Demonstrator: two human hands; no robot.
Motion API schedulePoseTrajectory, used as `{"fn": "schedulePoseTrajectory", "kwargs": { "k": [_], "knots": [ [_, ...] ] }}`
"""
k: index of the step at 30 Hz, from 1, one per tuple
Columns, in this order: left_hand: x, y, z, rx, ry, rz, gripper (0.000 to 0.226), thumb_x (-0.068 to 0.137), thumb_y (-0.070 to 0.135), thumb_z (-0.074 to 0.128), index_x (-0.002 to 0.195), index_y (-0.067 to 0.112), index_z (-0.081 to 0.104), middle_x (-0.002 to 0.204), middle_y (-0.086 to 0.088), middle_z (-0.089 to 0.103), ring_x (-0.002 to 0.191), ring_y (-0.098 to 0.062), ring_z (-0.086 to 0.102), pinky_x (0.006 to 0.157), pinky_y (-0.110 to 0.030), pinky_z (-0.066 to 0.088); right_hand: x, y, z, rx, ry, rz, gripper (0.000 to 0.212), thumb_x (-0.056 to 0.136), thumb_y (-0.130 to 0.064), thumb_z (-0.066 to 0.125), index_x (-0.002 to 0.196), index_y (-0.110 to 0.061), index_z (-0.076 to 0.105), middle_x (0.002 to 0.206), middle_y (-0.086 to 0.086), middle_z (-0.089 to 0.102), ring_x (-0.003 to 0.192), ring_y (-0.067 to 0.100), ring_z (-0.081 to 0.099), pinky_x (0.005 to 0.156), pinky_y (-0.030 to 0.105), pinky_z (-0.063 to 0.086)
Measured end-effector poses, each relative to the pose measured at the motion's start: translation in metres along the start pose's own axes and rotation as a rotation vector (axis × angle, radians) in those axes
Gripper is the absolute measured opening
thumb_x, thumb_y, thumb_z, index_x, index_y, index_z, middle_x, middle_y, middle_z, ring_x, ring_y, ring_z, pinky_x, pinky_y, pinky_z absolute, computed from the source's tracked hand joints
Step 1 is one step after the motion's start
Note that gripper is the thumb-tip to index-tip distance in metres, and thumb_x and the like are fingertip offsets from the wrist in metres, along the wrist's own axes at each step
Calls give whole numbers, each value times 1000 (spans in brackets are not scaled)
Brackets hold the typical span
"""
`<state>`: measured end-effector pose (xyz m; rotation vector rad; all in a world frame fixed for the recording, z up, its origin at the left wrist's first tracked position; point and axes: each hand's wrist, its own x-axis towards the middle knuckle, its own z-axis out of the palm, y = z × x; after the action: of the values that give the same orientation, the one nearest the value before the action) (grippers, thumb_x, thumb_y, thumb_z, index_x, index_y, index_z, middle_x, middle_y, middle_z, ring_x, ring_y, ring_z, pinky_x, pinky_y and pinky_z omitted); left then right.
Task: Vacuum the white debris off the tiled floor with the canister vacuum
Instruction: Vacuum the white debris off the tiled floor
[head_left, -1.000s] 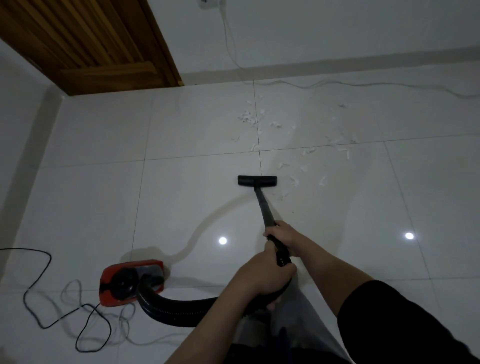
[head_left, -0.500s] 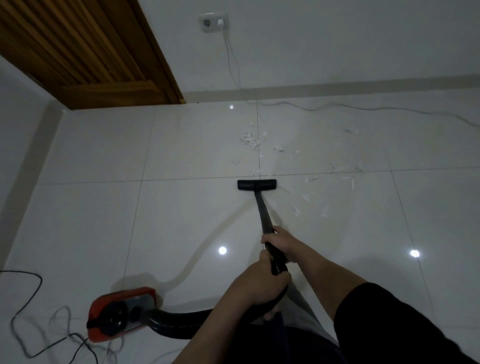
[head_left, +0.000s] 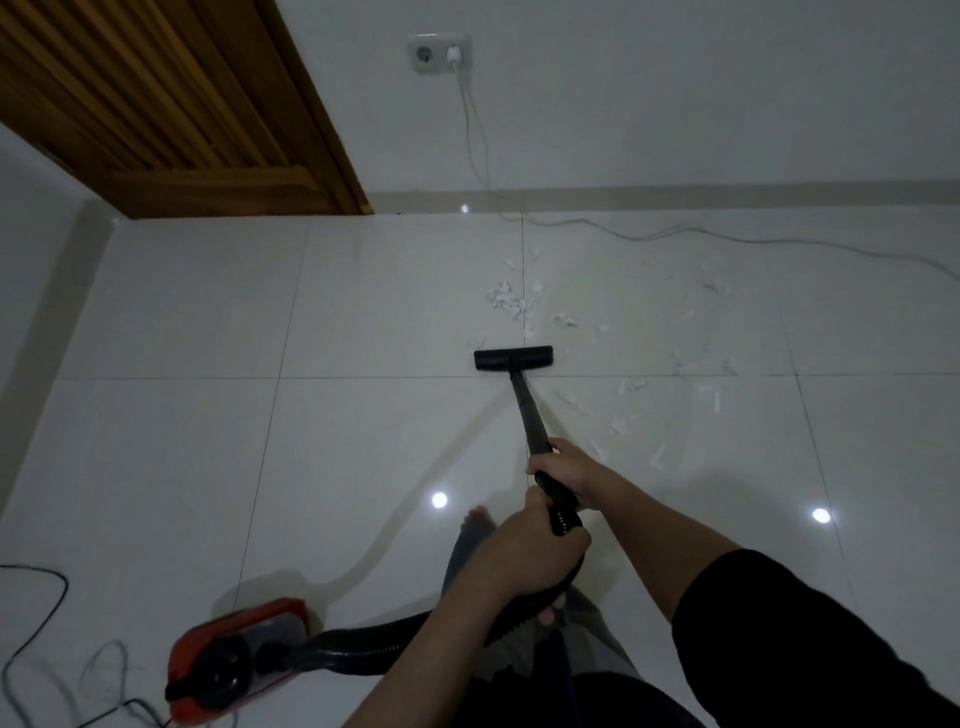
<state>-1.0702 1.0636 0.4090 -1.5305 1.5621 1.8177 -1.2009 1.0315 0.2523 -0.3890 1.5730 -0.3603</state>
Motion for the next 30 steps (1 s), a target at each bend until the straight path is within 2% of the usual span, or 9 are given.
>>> {"fn": "schedulePoseTrajectory", "kwargs": {
  "k": [3, 5, 9, 10, 16, 20, 23, 26, 30],
  "knots": [
    [12, 9, -21, 19, 14, 9, 50, 94, 35, 47, 136, 14, 29, 76, 2, 63, 57, -13, 60, 37, -12, 41, 13, -21, -1, 0, -1, -3, 47, 87, -16, 63, 130, -14, 47, 87, 10, 61, 69, 21, 59, 57, 30, 47],
    [19, 14, -35, 54, 10, 18, 52, 94, 35, 47, 138, 14, 29, 77, 3, 62, 58, -12, 59, 39, -14, 41, 21, -36, 1, -8, -2, -6, 47, 86, -17, 64, 130, -13, 47, 91, 10, 60, 71, 21, 59, 56, 29, 46],
    [32, 21, -67, 69, -14, 1, 50, 90, 36, 48, 133, 17, 30, 81, -8, 69, 59, -25, 65, 59, -30, 55, 38, -62, 7, 17, 13, -10, 42, 86, -18, 63, 126, -13, 51, 92, 10, 60, 74, 22, 59, 61, 30, 47],
    [35, 22, -76, 58, -24, -9, 49, 90, 36, 48, 132, 18, 29, 78, -9, 69, 57, -27, 65, 60, -33, 57, 41, -69, 9, 30, 15, -7, 42, 86, -18, 63, 125, -13, 50, 92, 10, 60, 73, 22, 58, 61, 30, 47],
    [52, 32, -116, -2, -35, -29, 47, 93, 32, 48, 134, 24, 28, 70, -10, 64, 37, -13, 56, 43, -23, 47, 57, -107, 13, 88, -7, -4, 43, 84, -17, 64, 122, -9, 46, 84, 10, 56, 64, 22, 57, 54, 30, 47],
    [71, 43, -136, 74, -36, -11, 47, 94, 34, 49, 134, 21, 29, 79, -5, 63, 52, -14, 60, 50, -26, 48, 75, -129, 10, 140, 12, -5, 67, 79, -15, 67, 140, -11, 39, 96, 14, 57, 74, 25, 59, 56, 32, 49],
    [87, 49, -152, 139, -9, -5, 48, 94, 38, 50, 133, 19, 31, 97, -5, 64, 72, -16, 60, 62, -29, 48, 84, -148, 5, 148, 24, 5, 71, 84, -13, 65, 147, -13, 33, 103, 15, 59, 77, 25, 61, 57, 30, 48],
    [99, 59, -167, 108, -23, -16, 45, 91, 39, 52, 127, 21, 33, 107, -11, 67, 75, -19, 60, 71, -37, 53, 91, -169, -3, 132, 19, 18, 74, 87, -14, 64, 151, -17, 28, 103, 11, 59, 78, 23, 60, 57, 27, 46],
    [116, 77, -190, 104, 2, -20, 43, 86, 43, 53, 121, 25, 35, 98, -8, 67, 71, -19, 61, 75, -45, 57, 104, -202, -13, 121, 16, 36, 74, 89, -16, 62, 153, -22, 25, 101, 9, 59, 83, 23, 60, 61, 30, 48]
  ]
}}
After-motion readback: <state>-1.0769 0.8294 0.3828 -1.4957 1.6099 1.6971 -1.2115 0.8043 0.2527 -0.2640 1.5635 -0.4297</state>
